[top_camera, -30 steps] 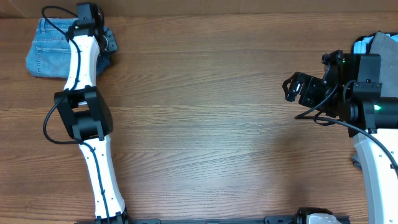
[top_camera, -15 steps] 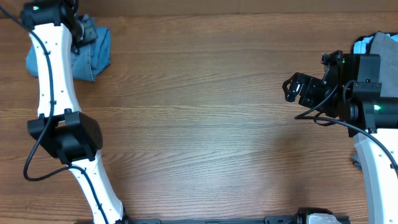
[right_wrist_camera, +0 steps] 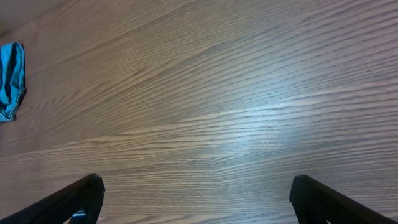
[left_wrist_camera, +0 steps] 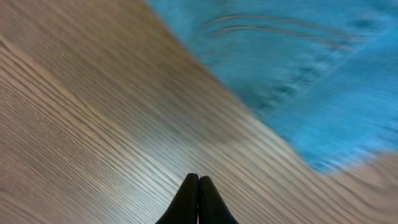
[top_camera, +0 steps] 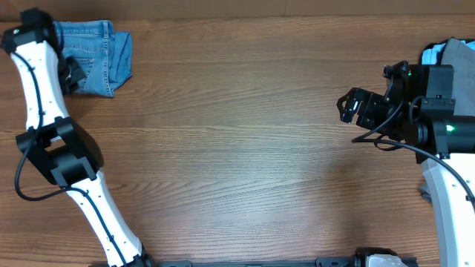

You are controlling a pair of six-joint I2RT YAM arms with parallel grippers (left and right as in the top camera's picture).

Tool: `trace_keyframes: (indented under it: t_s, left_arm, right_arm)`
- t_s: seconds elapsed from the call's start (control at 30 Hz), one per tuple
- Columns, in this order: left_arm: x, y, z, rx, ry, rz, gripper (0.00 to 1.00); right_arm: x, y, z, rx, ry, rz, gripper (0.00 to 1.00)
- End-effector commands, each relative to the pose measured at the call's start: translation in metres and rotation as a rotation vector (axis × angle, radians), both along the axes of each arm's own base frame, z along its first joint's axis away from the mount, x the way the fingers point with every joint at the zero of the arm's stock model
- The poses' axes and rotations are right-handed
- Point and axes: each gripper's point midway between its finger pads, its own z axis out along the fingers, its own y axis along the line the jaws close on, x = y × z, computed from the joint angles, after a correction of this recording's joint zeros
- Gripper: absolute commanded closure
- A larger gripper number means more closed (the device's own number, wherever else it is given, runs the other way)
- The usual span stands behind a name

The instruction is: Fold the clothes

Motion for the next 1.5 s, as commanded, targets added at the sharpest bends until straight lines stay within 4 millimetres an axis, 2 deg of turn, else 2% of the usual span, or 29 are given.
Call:
trace_keyframes:
  t_s: [0.0,0.2,0.27,0.6,1.1,1.27,1.43,1.47]
  left_arm:
    - [-0.005,0.000,-0.034,-0.032,0.063,0.010,0.96]
    - [0.008,0.006,-0.069,-0.030,0.055,0.017,0.96]
    - [0.013,0.008,-0.074,-0.025,0.039,0.026,0.96]
    - [0.046,0.003,-0.074,-0.063,-0.113,0.086,0.96]
    - [0.069,-0.003,-0.071,-0.053,-0.204,0.144,0.96]
    - [0.080,-0.006,-0.069,-0.039,-0.235,0.126,0.89]
    - [0.084,-0.006,-0.075,-0.041,-0.247,0.123,0.87]
    - [0.084,-0.006,-0.079,-0.043,-0.241,0.123,0.81]
  right_arm:
    - [-0.001,0.003,-0.001,0.006,-0.002,0.009,0.00]
    - [-0.001,0.003,-0.001,0.006,-0.002,0.009,0.00]
    - [-0.001,0.003,-0.001,0.006,-0.001,0.009,0.00]
    - [-0.001,0.003,-0.001,0.006,0.000,0.009,0.00]
    - [-0.001,0.003,-0.001,0.007,-0.001,0.009,0.00]
    - [-0.001,0.003,-0.001,0.007,-0.001,0.009,0.00]
    - [-0.004,0.003,-0.003,0.007,0.014,0.009,0.00]
    - [-0.004,0.003,-0.003,0.008,0.018,0.009,0.00]
